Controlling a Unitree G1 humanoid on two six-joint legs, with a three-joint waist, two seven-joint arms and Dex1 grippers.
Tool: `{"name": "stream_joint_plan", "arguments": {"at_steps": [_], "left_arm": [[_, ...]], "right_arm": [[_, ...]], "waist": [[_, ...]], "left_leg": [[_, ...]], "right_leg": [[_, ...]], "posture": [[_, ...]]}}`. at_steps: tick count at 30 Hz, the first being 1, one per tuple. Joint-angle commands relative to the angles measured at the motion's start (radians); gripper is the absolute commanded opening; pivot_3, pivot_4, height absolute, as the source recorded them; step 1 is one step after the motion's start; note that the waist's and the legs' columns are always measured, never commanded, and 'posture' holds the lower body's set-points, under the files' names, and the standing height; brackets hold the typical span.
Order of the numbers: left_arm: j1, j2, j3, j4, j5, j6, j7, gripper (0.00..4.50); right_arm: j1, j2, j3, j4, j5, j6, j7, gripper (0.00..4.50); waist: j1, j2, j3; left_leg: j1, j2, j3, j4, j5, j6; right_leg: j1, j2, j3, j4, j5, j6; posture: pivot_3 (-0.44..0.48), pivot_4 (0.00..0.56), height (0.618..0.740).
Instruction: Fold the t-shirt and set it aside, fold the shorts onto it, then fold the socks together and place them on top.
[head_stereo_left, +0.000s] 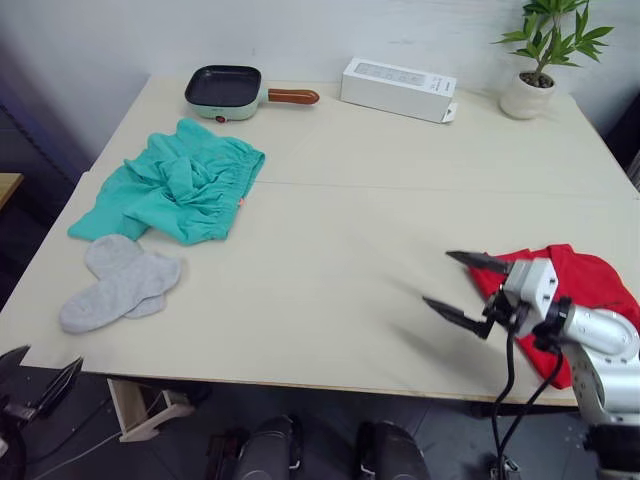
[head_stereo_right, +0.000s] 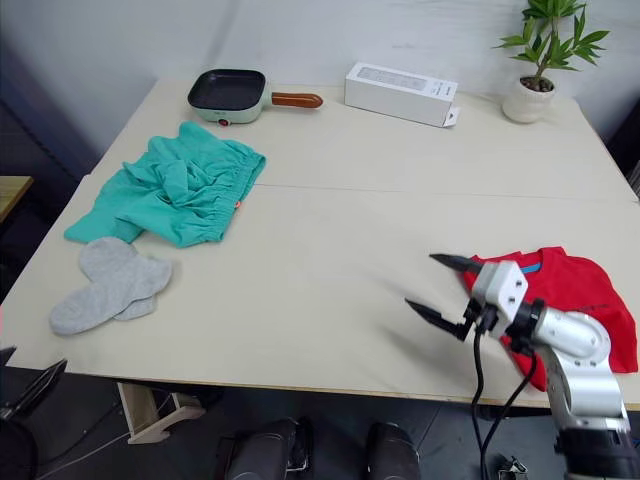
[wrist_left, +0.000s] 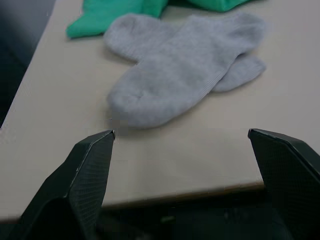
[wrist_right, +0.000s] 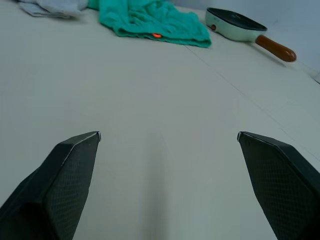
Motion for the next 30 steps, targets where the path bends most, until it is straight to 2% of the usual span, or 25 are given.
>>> {"name": "stream_joint_plan", "arguments": {"at_steps": [1,5,7,9,12,14,19,22,23,27,30], "left_arm": [[-0.025,0.047,0.003,-0.078,-0.033,0.069,0.032,4.50],[-0.237,0.223,-0.143,-0.115,0.013,0.188,0.064,4.50],[-0.388,0.308,-0.263,-0.048,0.073,0.190,0.048,4.50],[-0.609,0.352,-0.423,0.077,0.144,0.161,0.020,4.50],[-0.907,0.320,-0.614,0.292,0.240,0.120,-0.020,4.50],[-1.081,0.281,-0.736,0.465,0.335,0.054,-0.043,4.50],[-1.320,0.217,-0.898,0.802,0.475,-0.057,-0.105,4.50],[-1.395,0.208,-0.953,0.919,0.531,-0.098,-0.150,4.50],[-1.414,0.207,-0.963,0.952,0.548,-0.115,-0.149,4.10],[-1.468,0.186,-0.981,1.063,0.587,-0.183,-0.136,2.99],[-1.505,0.156,-0.983,1.129,0.600,-0.235,-0.135,2.00]], "right_arm": [[0.039,0.004,-0.037,-0.045,0.020,-0.074,0.008,4.47],[0.010,0.008,-0.031,-0.069,0.049,-0.052,-0.026,4.47],[-0.009,0.011,-0.018,-0.084,0.046,-0.040,-0.043,4.47],[-0.022,0.016,-0.002,-0.098,0.039,-0.025,-0.062,4.47],[-0.032,0.025,0.016,-0.107,0.024,-0.015,-0.084,4.47],[-0.033,0.039,0.023,-0.125,0.015,-0.002,-0.116,4.47],[0.018,0.041,0.018,-0.192,0.009,0.016,-0.158,4.47],[0.060,0.039,-0.002,-0.219,0.008,0.023,-0.186,4.47],[0.071,0.040,-0.008,-0.227,0.008,0.025,-0.197,4.50],[0.097,0.045,-0.011,-0.244,0.004,0.027,-0.227,4.50],[0.106,0.053,0.001,-0.246,-0.006,0.023,-0.244,4.50]], "waist": [[0.001,0.000,0.000],[0.010,-0.001,0.001],[0.010,-0.001,0.000],[0.008,0.002,-0.001],[0.001,0.001,-0.001],[-0.002,0.000,-0.001],[-0.025,-0.004,0.001],[-0.027,-0.008,0.003],[-0.027,-0.008,0.003],[-0.030,-0.009,0.003],[-0.026,-0.009,0.003]], "left_leg": [[0.000,0.000,0.000,0.000,0.000,0.000],[0.000,0.000,-0.001,0.001,0.002,0.000],[-0.001,0.003,-0.002,-0.001,0.003,-0.001],[0.001,0.003,-0.001,-0.004,0.004,-0.003],[0.000,0.002,0.003,-0.007,0.007,-0.012],[-0.001,0.002,0.008,-0.007,0.010,-0.008],[-0.001,0.005,0.016,-0.006,0.006,-0.007],[-0.001,0.006,0.017,-0.002,0.005,-0.006],[-0.001,0.006,0.017,-0.001,0.006,-0.006],[0.000,0.006,0.019,0.003,0.006,-0.003],[0.001,0.008,0.017,0.004,0.005,-0.007]], "right_leg": [[0.000,0.000,0.001,-0.001,0.000,0.000],[0.001,0.002,0.006,-0.003,0.000,-0.003],[0.002,0.011,0.020,-0.009,0.001,-0.006],[0.001,0.014,0.024,-0.010,0.001,-0.006],[-0.007,0.013,0.023,-0.001,0.002,-0.003],[-0.013,0.023,0.020,0.012,0.001,-0.004],[-0.016,0.027,0.019,0.009,0.000,-0.002],[-0.015,0.027,0.021,0.009,-0.001,-0.001],[-0.014,0.027,0.022,0.009,-0.001,0.000],[-0.014,0.024,0.025,0.010,0.000,0.000],[-0.014,0.021,0.025,0.013,0.002,-0.003]], "posture": [[0.000,0.150,0.740],[0.000,0.150,0.740],[0.000,0.150,0.740],[0.000,0.150,0.740],[0.000,0.150,0.740],[0.000,0.150,0.740],[0.000,0.150,0.740],[0.000,0.150,0.740],[0.000,0.150,0.740],[0.000,0.150,0.740],[0.000,0.150,0.740]]}}
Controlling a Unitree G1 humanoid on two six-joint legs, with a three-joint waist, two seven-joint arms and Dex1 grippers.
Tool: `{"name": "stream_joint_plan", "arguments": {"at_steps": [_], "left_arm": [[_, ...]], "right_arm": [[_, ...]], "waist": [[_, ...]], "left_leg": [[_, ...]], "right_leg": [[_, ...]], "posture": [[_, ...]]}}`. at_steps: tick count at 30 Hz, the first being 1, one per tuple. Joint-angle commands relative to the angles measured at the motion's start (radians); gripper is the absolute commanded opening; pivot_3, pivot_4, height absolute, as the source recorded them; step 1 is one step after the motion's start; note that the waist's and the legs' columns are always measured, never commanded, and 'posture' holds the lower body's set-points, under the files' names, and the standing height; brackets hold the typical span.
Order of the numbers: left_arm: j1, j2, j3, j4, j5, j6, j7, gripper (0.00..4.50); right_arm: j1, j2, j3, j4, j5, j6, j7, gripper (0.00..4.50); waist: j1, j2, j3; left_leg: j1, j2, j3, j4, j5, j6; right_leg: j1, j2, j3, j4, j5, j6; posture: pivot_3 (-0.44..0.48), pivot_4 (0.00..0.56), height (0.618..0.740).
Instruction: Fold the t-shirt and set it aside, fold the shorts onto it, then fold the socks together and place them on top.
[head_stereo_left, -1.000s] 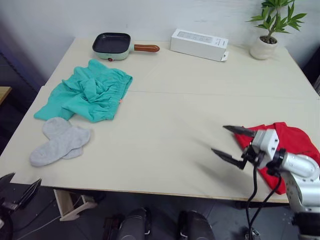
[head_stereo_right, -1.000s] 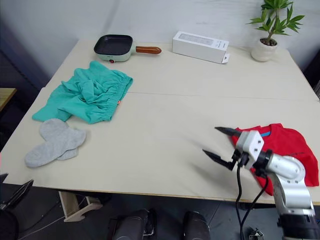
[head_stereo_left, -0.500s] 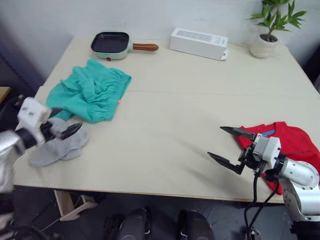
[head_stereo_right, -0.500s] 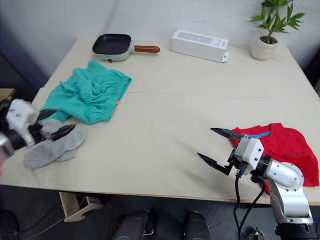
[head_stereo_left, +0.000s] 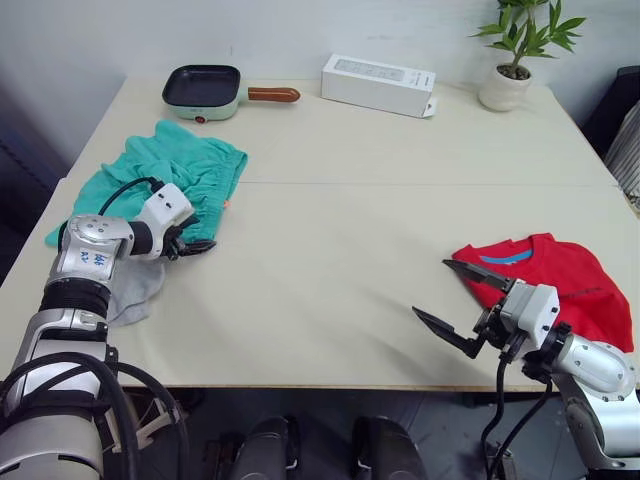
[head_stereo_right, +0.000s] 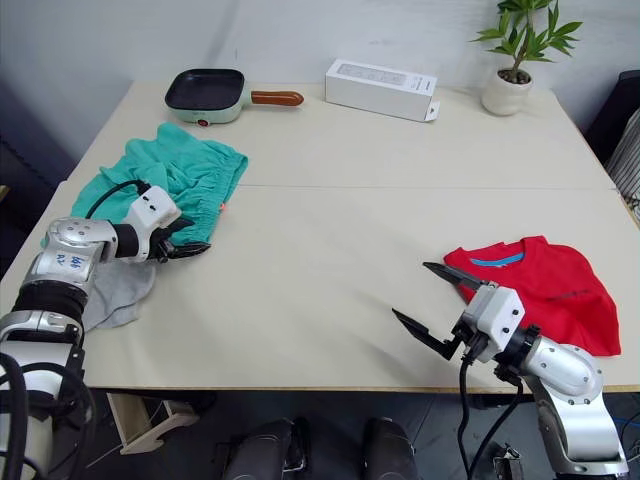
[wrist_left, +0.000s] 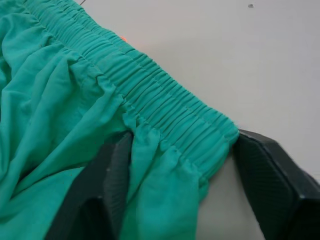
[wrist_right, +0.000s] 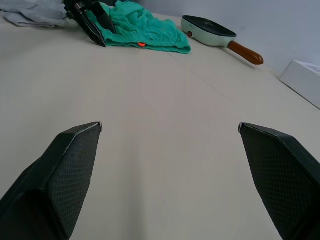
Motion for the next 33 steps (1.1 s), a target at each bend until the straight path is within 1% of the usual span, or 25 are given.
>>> {"name": "stream_joint_plan", "arguments": {"at_steps": [1,4,6,7,10,13,15,19,21,23,24,26,28,29,31,33], "left_arm": [[-0.038,-0.024,-0.003,0.073,0.029,-0.065,0.018,1.72],[-0.083,-0.061,0.034,0.092,-0.001,-0.116,0.024,0.71],[-0.124,-0.099,0.066,0.068,-0.042,-0.130,-0.007,0.08],[-0.143,-0.118,0.068,0.042,-0.051,-0.142,-0.032,0.03],[-0.169,-0.172,0.043,-0.077,-0.079,-0.140,-0.164,0.03],[-0.155,-0.223,0.013,-0.263,-0.118,-0.058,-0.256,0.03],[-0.121,-0.264,-0.017,-0.416,-0.148,0.023,-0.295,0.03],[-0.028,-0.337,-0.083,-0.668,-0.213,0.188,-0.341,0.03],[0.012,-0.376,-0.112,-0.731,-0.226,0.240,-0.335,0.03],[0.043,-0.418,-0.135,-0.758,-0.222,0.251,-0.309,0.03],[0.052,-0.441,-0.143,-0.779,-0.227,0.283,-0.290,0.03],[0.063,-0.506,-0.140,-0.809,-0.240,0.357,-0.216,0.54],[0.076,-0.530,-0.143,-0.824,-0.232,0.352,-0.189,1.09],[0.084,-0.523,-0.149,-0.827,-0.222,0.336,-0.191,1.49],[0.098,-0.497,-0.136,-0.839,-0.232,0.330,-0.205,2.11],[0.111,-0.461,-0.097,-0.856,-0.258,0.317,-0.214,2.60]], "right_arm": [[0.006,0.012,-0.012,-0.041,-0.003,-0.005,-0.026,4.50],[0.004,0.009,-0.013,-0.041,-0.007,-0.001,-0.036,4.50],[0.000,0.003,-0.024,-0.033,-0.011,-0.002,-0.041,4.50],[-0.002,0.000,-0.032,-0.027,-0.013,-0.003,-0.044,4.50],[-0.012,-0.009,-0.050,-0.003,-0.018,-0.012,-0.047,4.50],[-0.027,-0.022,-0.072,0.016,-0.024,-0.017,-0.048,4.50],[-0.037,-0.037,-0.096,0.028,-0.020,-0.014,-0.047,4.50],[-0.038,-0.070,-0.143,0.061,-0.012,-0.013,-0.030,4.50],[-0.035,-0.086,-0.162,0.074,-0.004,-0.002,-0.019,4.50],[-0.031,-0.096,-0.172,0.079,0.002,0.005,-0.009,4.50],[-0.031,-0.099,-0.174,0.079,0.004,0.007,-0.007,4.50],[-0.028,-0.103,-0.176,0.076,0.009,0.015,-0.003,4.50],[-0.024,-0.105,-0.172,0.065,0.016,0.030,0.003,4.50],[-0.024,-0.104,-0.170,0.059,0.022,0.038,0.006,4.50],[-0.025,-0.107,-0.164,0.049,0.034,0.053,0.017,4.50],[-0.032,-0.110,-0.156,0.035,0.044,0.070,0.025,4.50]], "waist": [[0.001,0.000,0.000],[0.006,0.000,0.000],[0.014,-0.002,0.001],[0.019,-0.003,0.001],[0.024,-0.003,0.002],[0.023,-0.003,0.002],[0.023,-0.003,0.002],[0.022,-0.003,0.002],[0.023,-0.002,0.002],[0.023,-0.002,0.002],[0.023,-0.002,0.002],[0.025,-0.002,0.002],[0.026,-0.002,0.002],[0.026,-0.002,0.002],[0.024,-0.002,0.001],[0.020,-0.001,0.001]], "left_leg": [[0.000,0.000,-0.001,0.000,0.000,0.000],[0.000,-0.001,-0.001,0.000,0.003,-0.001],[-0.001,-0.002,-0.001,0.000,0.006,0.003],[-0.002,-0.003,-0.002,0.000,0.006,0.004],[-0.004,-0.006,-0.001,0.002,0.006,0.007],[-0.007,-0.007,-0.001,0.009,0.004,0.011],[-0.009,-0.007,-0.001,0.012,0.002,0.013],[-0.011,-0.008,-0.001,0.015,0.002,0.017],[-0.011,-0.008,-0.001,0.016,0.003,0.017],[-0.011,-0.008,-0.001,0.016,0.003,0.018],[-0.011,-0.008,-0.001,0.016,0.003,0.017],[-0.011,-0.008,-0.001,0.016,0.003,0.018],[-0.012,-0.008,-0.002,0.017,0.003,0.018],[-0.013,-0.008,-0.003,0.018,0.003,0.018],[-0.013,-0.008,-0.003,0.017,0.003,0.018],[-0.013,-0.008,-0.003,0.017,0.003,0.018]], "right_leg": [[0.000,-0.005,0.000,0.001,0.001,-0.001],[-0.001,-0.007,-0.001,0.004,0.001,-0.002],[-0.001,-0.007,-0.002,0.004,0.001,-0.002],[-0.002,-0.007,-0.003,0.004,0.001,-0.001],[-0.002,-0.005,-0.004,0.005,0.002,0.001],[0.000,-0.005,-0.005,0.005,0.004,0.004],[0.000,-0.005,-0.004,0.003,0.006,0.007],[0.000,-0.005,-0.003,0.000,0.008,0.012],[0.001,-0.005,-0.002,0.000,0.008,0.012],[0.000,-0.005,-0.003,0.000,0.008,0.012],[0.000,-0.005,-0.003,0.000,0.008,0.012],[0.000,-0.006,-0.003,-0.001,0.008,0.012],[0.000,-0.007,-0.003,-0.001,0.008,0.012],[0.000,-0.007,-0.003,-0.001,0.008,0.012],[0.001,-0.007,-0.003,-0.002,0.008,0.012],[0.000,-0.007,-0.003,-0.002,0.008,0.012]], "posture": [[0.000,0.150,0.740],[0.000,0.150,0.740],[0.000,0.150,0.740],[0.000,0.150,0.740],[0.000,0.150,0.740],[0.000,0.150,0.740],[0.000,0.150,0.740],[0.000,0.150,0.740],[0.000,0.150,0.740],[0.000,0.150,0.740],[0.000,0.150,0.740],[0.000,0.150,0.740],[0.000,0.150,0.740],[0.000,0.150,0.740],[0.000,0.150,0.740],[0.000,0.150,0.740]]}}
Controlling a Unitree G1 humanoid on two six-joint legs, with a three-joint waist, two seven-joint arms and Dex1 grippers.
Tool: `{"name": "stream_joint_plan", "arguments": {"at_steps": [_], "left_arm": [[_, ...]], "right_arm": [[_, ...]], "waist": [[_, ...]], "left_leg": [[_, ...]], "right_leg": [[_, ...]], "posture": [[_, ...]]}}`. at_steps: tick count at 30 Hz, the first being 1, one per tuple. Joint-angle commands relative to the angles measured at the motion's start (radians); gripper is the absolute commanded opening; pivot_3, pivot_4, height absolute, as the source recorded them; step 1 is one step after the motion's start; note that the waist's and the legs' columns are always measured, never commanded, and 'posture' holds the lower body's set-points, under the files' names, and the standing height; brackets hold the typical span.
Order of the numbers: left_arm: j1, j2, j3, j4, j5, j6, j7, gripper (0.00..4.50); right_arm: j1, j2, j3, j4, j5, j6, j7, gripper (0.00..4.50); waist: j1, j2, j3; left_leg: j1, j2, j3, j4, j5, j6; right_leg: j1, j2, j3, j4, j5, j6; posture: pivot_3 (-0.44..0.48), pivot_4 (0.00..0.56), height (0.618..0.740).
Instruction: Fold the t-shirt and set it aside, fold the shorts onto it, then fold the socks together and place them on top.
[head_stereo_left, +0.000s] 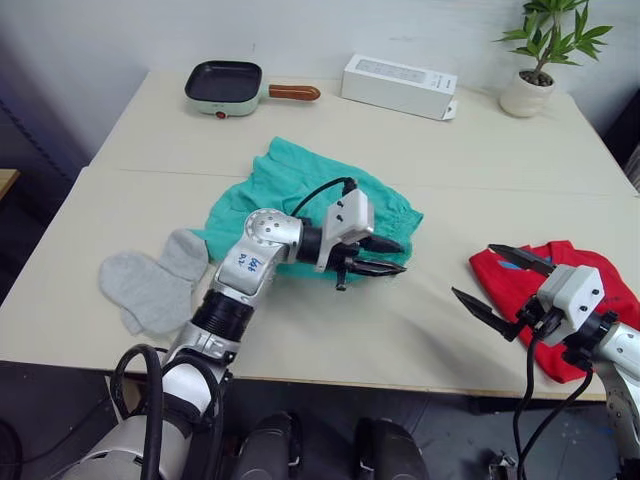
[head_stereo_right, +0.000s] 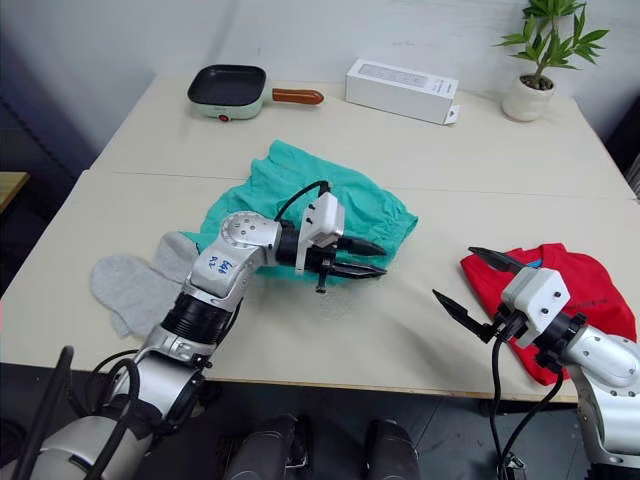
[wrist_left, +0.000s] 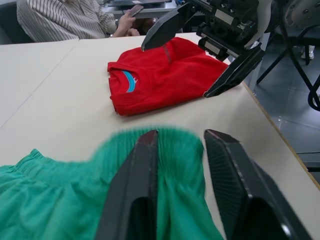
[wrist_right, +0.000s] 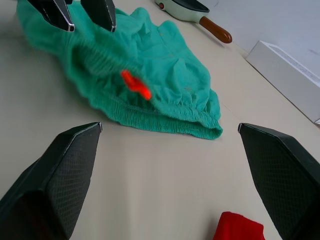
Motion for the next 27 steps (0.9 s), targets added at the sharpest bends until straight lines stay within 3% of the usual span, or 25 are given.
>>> {"name": "stream_joint_plan", "arguments": {"at_steps": [1,4,10,14,19,23,27], "left_arm": [[0.029,0.072,0.083,-0.070,-0.074,-0.021,-0.040,2.87],[0.074,0.181,0.154,-0.114,-0.147,-0.054,-0.132,3.79],[0.180,0.426,0.263,-0.038,-0.111,-0.256,-0.207,3.79],[0.273,0.574,0.287,0.085,0.000,-0.508,-0.193,3.79],[0.303,0.583,0.272,0.228,0.094,-0.696,-0.077,3.79],[0.291,0.570,0.233,0.340,0.172,-0.821,-0.012,3.79],[0.212,0.547,0.207,0.464,0.274,-0.894,0.150,3.83]], "right_arm": [[-0.021,-0.025,-0.006,-0.062,0.036,0.032,0.016,4.50],[-0.088,-0.034,0.043,-0.097,0.046,0.092,0.021,4.50],[-0.176,-0.051,0.272,-0.252,0.040,0.322,0.027,4.50],[-0.259,0.025,0.472,-0.212,-0.131,0.313,-0.027,4.50],[-0.341,0.085,0.607,-0.090,-0.334,0.259,-0.092,4.50],[-0.381,0.118,0.640,-0.011,-0.415,0.232,-0.125,4.50],[-0.416,0.131,0.623,0.053,-0.475,0.194,-0.164,3.24]], "waist": [[-0.004,0.001,0.000],[-0.022,0.002,0.001],[-0.023,0.003,0.001],[-0.024,0.003,0.001],[-0.005,0.003,0.001],[-0.001,0.003,0.001],[-0.001,0.003,0.001]], "left_leg": [[0.000,0.000,0.000,0.000,0.000,0.000],[0.000,0.001,0.000,0.000,0.000,-0.001],[0.001,0.002,-0.003,-0.002,0.000,-0.003],[-0.001,0.000,-0.003,-0.002,0.000,-0.003],[-0.004,-0.002,-0.005,-0.001,-0.002,-0.002],[-0.004,-0.002,-0.003,-0.001,-0.003,-0.003],[-0.003,-0.002,-0.001,-0.001,-0.001,-0.001]], "right_leg": [[0.000,0.000,0.000,0.000,0.000,0.000],[-0.001,-0.001,0.000,0.000,0.000,0.000],[-0.001,-0.003,0.001,0.000,0.000,-0.002],[-0.002,-0.002,0.000,0.000,0.000,-0.002],[-0.003,-0.003,0.000,0.000,0.000,-0.001],[-0.003,-0.002,-0.001,0.002,0.001,0.000],[-0.004,-0.001,-0.003,0.004,0.001,0.000]], "posture": [[0.000,0.150,0.740],[0.000,0.150,0.740],[0.000,0.150,0.740],[0.000,0.150,0.740],[0.000,0.150,0.740],[0.000,0.150,0.740],[0.000,0.150,0.740]]}}
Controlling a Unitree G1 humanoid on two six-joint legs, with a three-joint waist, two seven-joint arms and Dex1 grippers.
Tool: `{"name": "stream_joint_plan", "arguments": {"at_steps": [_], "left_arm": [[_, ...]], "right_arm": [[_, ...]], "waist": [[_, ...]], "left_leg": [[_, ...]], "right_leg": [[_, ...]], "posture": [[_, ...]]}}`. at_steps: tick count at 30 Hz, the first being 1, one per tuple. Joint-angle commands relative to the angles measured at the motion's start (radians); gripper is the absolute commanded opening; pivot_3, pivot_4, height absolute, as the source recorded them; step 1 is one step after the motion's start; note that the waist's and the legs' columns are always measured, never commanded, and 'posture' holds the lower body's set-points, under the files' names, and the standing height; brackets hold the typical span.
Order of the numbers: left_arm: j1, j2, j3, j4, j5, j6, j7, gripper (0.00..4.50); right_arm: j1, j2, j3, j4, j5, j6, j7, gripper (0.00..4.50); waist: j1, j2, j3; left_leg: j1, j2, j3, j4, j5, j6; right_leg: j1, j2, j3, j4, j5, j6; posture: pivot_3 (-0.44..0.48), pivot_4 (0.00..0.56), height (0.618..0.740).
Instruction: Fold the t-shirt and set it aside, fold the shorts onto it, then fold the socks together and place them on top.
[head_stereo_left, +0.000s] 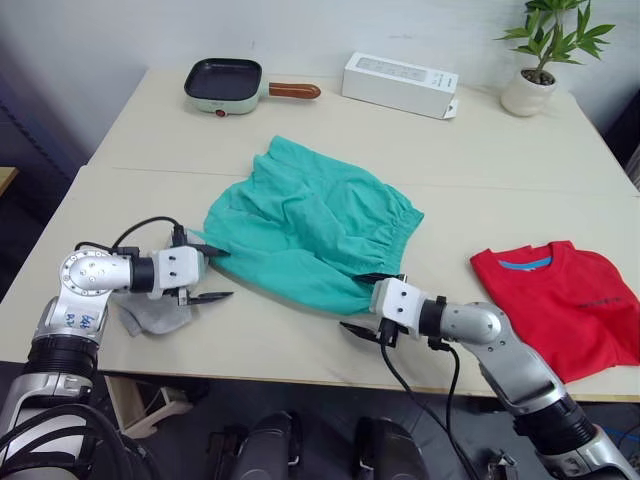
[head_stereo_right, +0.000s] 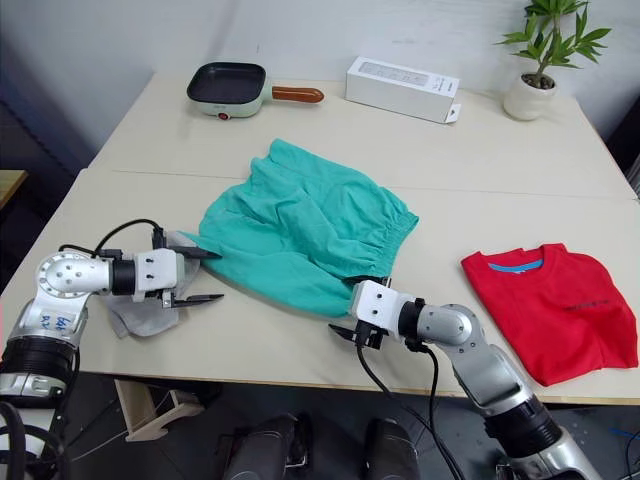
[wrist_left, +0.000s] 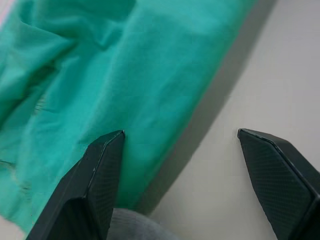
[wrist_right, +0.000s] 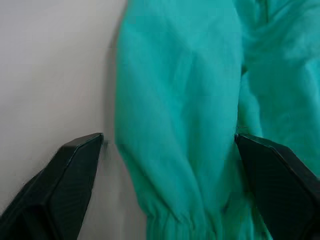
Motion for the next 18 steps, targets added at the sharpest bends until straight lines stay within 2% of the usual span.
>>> {"name": "stream_joint_plan", "arguments": {"at_steps": [1,7,9,10,18], "left_arm": [[-0.073,-0.019,-0.019,0.109,0.102,-0.054,0.160,3.83],[-0.166,-0.068,-0.078,0.266,0.164,-0.101,0.225,3.83],[-0.193,-0.090,-0.093,0.315,0.171,-0.097,0.233,3.46],[-0.203,-0.099,-0.096,0.332,0.168,-0.098,0.231,3.29],[-0.310,-0.195,-0.076,0.408,0.105,-0.016,0.204,0.69]], "right_arm": [[-0.030,0.005,-0.028,0.034,-0.045,-0.052,-0.038,2.88],[-0.060,0.011,-0.063,0.074,-0.032,-0.084,-0.036,0.78],[-0.075,0.018,-0.084,0.086,-0.015,-0.085,-0.039,0.11],[-0.081,0.020,-0.091,0.092,-0.013,-0.090,-0.040,0.00],[-0.133,0.047,-0.164,0.143,0.039,-0.081,-0.043,0.00]], "waist": [[0.001,0.000,0.000],[0.001,0.000,0.000],[0.001,0.000,0.000],[0.001,0.000,0.000],[0.002,0.000,0.000]], "left_leg": [[0.000,0.000,0.000,0.000,0.001,0.001],[0.000,0.000,0.001,0.000,0.001,0.001],[0.001,0.000,0.001,0.000,0.002,0.001],[0.001,0.000,0.002,0.001,0.002,0.001],[0.000,0.000,0.001,0.002,0.002,0.002]], "right_leg": [[0.000,0.000,0.000,0.001,0.000,0.000],[-0.001,0.000,0.000,0.002,0.000,0.000],[-0.001,0.000,0.000,0.002,0.000,0.000],[-0.001,0.000,0.000,0.003,0.000,0.000],[0.000,0.000,0.000,0.003,0.000,0.001]], "posture": [[0.000,0.150,0.740],[0.000,0.150,0.740],[0.000,0.150,0.740],[0.000,0.150,0.740],[0.000,0.150,0.740]]}}
